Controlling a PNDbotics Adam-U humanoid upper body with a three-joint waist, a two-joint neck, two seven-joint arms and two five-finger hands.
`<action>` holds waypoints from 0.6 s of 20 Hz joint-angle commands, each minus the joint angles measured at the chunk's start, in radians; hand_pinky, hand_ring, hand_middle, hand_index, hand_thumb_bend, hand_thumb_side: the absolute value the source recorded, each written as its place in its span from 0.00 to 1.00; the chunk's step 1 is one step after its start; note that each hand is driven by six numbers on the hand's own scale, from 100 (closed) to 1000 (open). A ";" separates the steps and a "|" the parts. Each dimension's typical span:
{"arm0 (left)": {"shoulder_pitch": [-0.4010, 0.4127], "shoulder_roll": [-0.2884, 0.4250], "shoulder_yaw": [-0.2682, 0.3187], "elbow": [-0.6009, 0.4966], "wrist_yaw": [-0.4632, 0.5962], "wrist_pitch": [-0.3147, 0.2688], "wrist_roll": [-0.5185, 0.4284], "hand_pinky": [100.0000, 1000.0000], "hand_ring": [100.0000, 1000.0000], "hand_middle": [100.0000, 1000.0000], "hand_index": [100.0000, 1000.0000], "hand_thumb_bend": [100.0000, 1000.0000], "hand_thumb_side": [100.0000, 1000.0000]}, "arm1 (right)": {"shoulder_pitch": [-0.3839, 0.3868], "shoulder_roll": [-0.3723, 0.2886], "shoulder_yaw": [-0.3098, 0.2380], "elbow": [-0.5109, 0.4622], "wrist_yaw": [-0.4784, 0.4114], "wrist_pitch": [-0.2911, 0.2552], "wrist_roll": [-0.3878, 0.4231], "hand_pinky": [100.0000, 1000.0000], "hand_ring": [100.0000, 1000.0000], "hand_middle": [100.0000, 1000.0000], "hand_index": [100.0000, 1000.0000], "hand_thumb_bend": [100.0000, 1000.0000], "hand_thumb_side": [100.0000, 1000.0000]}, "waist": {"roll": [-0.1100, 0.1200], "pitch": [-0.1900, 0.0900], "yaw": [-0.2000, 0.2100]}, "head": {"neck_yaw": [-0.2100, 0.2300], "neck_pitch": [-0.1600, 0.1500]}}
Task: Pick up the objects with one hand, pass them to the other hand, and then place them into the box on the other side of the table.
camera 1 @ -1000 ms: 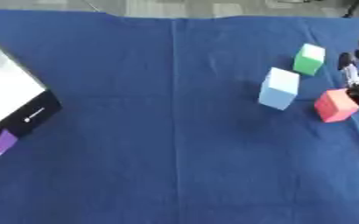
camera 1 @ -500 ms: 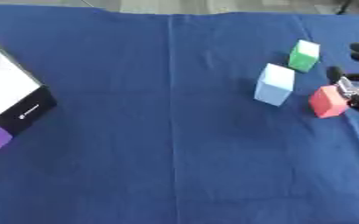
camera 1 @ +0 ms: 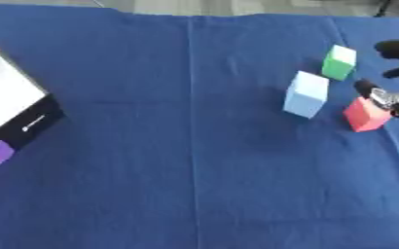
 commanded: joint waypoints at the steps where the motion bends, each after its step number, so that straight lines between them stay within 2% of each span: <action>1: -0.011 0.029 0.007 -0.019 -0.003 0.002 0.001 0.91 0.69 0.69 0.77 0.11 0.74 | -0.034 -0.074 -0.014 -0.019 -0.030 0.019 0.009 0.74 0.92 0.87 0.85 0.33 0.28 | 0.001 -0.013 0.002 | -0.005 -0.002; 6: -0.015 0.026 0.002 -0.018 -0.002 0.003 -0.003 0.91 0.69 0.69 0.77 0.11 0.74 | -0.093 -0.117 0.006 -0.019 -0.050 0.060 0.053 0.76 0.92 0.88 0.86 0.36 0.29 | 0.000 -0.011 0.010 | -0.016 -0.007; 12: -0.024 0.022 -0.002 -0.019 -0.001 0.005 -0.007 0.91 0.69 0.69 0.77 0.10 0.74 | -0.146 -0.163 0.033 -0.019 -0.008 0.092 0.181 0.79 0.92 0.89 0.88 0.43 0.30 | -0.003 -0.008 0.022 | -0.028 -0.010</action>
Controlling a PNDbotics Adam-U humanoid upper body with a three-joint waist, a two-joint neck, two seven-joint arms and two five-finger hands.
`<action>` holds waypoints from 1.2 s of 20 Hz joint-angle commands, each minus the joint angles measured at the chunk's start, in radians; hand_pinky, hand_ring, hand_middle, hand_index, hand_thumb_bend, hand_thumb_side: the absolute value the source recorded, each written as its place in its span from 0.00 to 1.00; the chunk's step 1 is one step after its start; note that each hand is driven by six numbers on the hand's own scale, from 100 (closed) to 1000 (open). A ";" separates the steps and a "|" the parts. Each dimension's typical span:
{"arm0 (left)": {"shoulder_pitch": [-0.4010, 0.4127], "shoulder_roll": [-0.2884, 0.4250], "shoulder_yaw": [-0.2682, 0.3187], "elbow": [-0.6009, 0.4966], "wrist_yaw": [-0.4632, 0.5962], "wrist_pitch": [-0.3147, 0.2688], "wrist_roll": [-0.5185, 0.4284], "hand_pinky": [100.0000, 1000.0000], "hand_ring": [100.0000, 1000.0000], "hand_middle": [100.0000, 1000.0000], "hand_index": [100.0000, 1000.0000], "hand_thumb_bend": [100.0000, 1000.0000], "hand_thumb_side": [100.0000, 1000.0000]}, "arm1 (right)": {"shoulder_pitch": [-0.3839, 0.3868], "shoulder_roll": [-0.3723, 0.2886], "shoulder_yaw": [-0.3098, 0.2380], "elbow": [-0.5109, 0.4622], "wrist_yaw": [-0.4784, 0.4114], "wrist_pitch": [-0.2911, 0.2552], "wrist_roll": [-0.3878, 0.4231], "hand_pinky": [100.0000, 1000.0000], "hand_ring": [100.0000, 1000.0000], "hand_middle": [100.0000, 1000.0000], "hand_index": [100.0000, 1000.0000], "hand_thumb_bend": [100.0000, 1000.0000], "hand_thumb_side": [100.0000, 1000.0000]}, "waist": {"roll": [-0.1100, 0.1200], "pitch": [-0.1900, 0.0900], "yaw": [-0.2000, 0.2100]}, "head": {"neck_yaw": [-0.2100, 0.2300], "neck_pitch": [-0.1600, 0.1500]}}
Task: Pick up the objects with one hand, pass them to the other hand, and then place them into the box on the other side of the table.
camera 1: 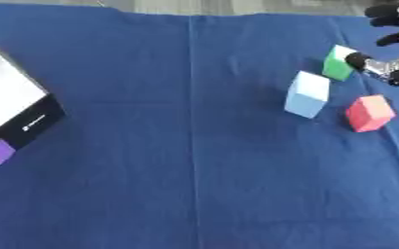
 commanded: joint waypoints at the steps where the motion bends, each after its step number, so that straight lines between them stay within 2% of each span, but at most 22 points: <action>1: -0.016 0.021 0.001 -0.019 -0.001 0.001 -0.002 0.91 0.69 0.69 0.77 0.11 0.74 | -0.028 -0.065 -0.001 -0.015 0.026 0.017 0.070 0.80 0.92 0.89 0.88 0.43 0.30 | 0.000 -0.013 0.003 | -0.010 -0.010; 5: -0.022 0.019 0.001 -0.020 0.001 0.000 -0.002 0.91 0.69 0.69 0.77 0.11 0.74 | -0.058 -0.085 0.009 -0.015 0.055 0.035 0.148 0.82 0.92 0.88 0.85 0.46 0.28 | -0.003 -0.011 0.010 | -0.018 -0.013; 12: -0.032 0.017 -0.003 -0.021 0.002 0.003 -0.004 0.91 0.69 0.69 0.77 0.11 0.74 | -0.092 -0.105 0.033 -0.015 0.160 0.036 0.273 0.86 0.92 0.88 0.86 0.50 0.25 | -0.007 -0.006 0.020 | -0.027 -0.020; 17: -0.036 0.017 -0.006 -0.022 0.002 0.004 -0.007 0.91 0.69 0.69 0.77 0.11 0.74 | -0.103 -0.105 0.036 -0.015 0.185 0.043 0.309 0.86 0.92 0.89 0.87 0.50 0.25 | -0.008 -0.002 0.023 | -0.031 -0.021; 24: -0.041 0.015 -0.008 -0.023 0.003 0.005 -0.010 0.91 0.69 0.69 0.77 0.11 0.75 | -0.112 -0.096 0.045 -0.015 0.194 0.056 0.321 0.86 0.92 0.88 0.87 0.50 0.26 | -0.006 0.004 0.027 | -0.039 -0.018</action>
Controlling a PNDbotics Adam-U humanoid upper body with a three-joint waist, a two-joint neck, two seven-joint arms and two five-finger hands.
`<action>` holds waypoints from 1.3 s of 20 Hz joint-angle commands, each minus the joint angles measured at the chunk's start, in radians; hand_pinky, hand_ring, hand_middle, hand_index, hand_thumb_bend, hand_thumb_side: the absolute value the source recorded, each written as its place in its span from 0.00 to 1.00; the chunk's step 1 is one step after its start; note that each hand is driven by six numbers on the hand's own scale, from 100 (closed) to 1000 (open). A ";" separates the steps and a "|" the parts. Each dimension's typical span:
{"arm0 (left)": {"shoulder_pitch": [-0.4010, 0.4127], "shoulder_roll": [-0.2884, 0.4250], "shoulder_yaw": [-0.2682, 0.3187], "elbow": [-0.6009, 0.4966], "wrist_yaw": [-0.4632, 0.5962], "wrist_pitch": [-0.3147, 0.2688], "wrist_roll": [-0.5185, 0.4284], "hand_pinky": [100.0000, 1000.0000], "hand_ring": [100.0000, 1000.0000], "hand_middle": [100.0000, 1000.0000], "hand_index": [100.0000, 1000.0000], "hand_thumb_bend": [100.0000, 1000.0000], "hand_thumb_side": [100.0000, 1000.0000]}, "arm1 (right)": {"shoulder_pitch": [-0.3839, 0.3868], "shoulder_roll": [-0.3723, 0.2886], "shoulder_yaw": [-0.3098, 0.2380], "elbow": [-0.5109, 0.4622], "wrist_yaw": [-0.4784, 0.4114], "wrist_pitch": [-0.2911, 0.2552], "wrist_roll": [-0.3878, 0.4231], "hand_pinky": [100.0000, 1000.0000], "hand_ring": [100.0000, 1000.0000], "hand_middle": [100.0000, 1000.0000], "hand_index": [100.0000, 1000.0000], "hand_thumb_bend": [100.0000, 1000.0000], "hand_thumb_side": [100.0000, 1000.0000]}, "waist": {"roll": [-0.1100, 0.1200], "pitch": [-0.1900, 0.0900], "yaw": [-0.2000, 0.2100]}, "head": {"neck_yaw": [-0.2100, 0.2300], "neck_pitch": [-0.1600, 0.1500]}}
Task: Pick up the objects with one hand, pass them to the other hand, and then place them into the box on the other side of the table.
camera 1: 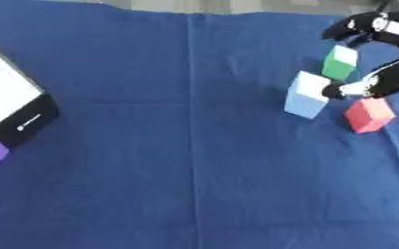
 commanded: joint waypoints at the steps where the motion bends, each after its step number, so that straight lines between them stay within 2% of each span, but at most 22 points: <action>1: -0.018 0.014 0.001 -0.023 0.003 0.000 -0.003 0.91 0.69 0.69 0.77 0.11 0.75 | -0.013 -0.031 -0.004 -0.012 0.016 0.012 0.006 0.86 0.92 0.88 0.87 0.50 0.26 | 0.005 -0.009 0.005 | -0.009 -0.008; 9: -0.027 0.011 -0.001 -0.026 0.005 0.001 -0.005 0.91 0.69 0.69 0.77 0.10 0.75 | -0.015 -0.014 0.007 -0.012 0.054 0.056 -0.003 0.86 0.91 0.88 0.87 0.50 0.26 | 0.008 0.006 0.009 | -0.019 -0.015; 26: -0.039 0.008 -0.006 -0.031 0.005 0.005 -0.009 0.91 0.69 0.69 0.77 0.10 0.75 | -0.015 0.004 0.009 -0.012 0.135 0.109 0.014 0.87 0.92 0.88 0.88 0.53 0.26 | 0.012 0.033 0.015 | -0.024 -0.026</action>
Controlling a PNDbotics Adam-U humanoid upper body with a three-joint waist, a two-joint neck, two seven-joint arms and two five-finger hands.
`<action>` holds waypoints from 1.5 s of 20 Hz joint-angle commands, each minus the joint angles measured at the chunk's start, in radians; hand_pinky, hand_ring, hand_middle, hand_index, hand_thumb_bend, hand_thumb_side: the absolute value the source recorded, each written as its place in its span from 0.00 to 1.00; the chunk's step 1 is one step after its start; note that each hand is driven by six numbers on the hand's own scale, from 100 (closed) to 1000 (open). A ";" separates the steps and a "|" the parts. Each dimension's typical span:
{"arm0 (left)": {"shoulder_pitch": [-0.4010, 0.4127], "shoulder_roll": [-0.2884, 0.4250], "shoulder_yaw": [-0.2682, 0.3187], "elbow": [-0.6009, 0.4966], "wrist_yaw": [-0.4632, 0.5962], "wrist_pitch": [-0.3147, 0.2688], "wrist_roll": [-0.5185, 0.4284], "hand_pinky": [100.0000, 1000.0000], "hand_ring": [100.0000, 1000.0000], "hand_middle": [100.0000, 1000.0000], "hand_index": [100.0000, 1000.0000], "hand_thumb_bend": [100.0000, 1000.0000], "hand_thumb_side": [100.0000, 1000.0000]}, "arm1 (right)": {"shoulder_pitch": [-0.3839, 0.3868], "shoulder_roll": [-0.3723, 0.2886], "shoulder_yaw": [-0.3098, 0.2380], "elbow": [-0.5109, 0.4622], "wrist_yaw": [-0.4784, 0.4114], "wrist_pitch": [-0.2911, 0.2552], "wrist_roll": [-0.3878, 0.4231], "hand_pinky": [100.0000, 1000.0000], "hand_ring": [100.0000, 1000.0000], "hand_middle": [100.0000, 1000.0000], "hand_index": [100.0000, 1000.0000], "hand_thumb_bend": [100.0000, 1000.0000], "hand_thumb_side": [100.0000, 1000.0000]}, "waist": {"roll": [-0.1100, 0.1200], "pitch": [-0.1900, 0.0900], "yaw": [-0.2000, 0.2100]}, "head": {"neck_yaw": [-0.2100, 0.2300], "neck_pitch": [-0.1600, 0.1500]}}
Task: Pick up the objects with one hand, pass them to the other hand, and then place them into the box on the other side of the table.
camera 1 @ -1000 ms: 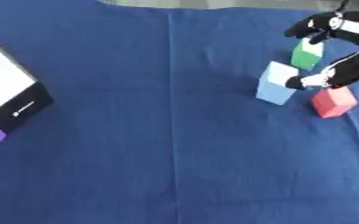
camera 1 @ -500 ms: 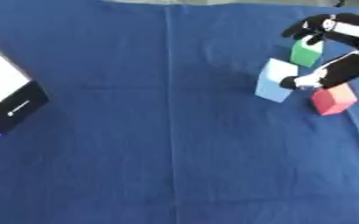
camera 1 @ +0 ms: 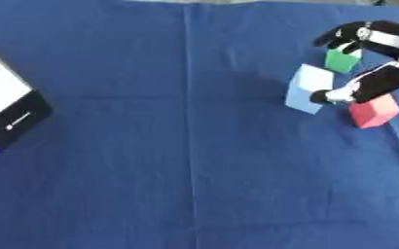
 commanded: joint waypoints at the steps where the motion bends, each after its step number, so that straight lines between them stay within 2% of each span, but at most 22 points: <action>1: -0.014 0.016 0.000 -0.021 0.003 0.000 -0.004 0.91 0.69 0.69 0.77 0.10 0.75 | -0.006 -0.019 -0.016 -0.012 0.016 0.006 0.000 0.87 0.92 0.88 0.88 0.53 0.26 | 0.004 -0.013 0.003 | -0.008 -0.018; 14: -0.029 0.008 -0.007 -0.023 0.004 0.003 -0.010 0.92 0.70 0.69 0.76 0.10 0.75 | 0.003 -0.009 -0.027 -0.006 0.037 0.036 -0.003 0.88 0.92 0.88 0.88 0.53 0.26 | 0.000 -0.002 0.019 | -0.009 -0.046; 23: -0.037 0.003 -0.012 -0.025 0.006 0.004 -0.014 0.92 0.70 0.69 0.76 0.10 0.75 | 0.005 0.004 -0.026 0.035 0.050 0.039 0.005 0.88 0.92 0.88 0.88 0.52 0.27 | -0.002 -0.001 0.027 | 0.000 -0.074; 30: -0.045 0.002 -0.017 -0.027 0.007 0.006 -0.020 0.92 0.70 0.69 0.76 0.09 0.76 | 0.003 0.016 -0.025 0.071 0.068 0.038 0.003 0.88 0.92 0.88 0.88 0.53 0.27 | -0.003 0.005 0.034 | -0.005 -0.081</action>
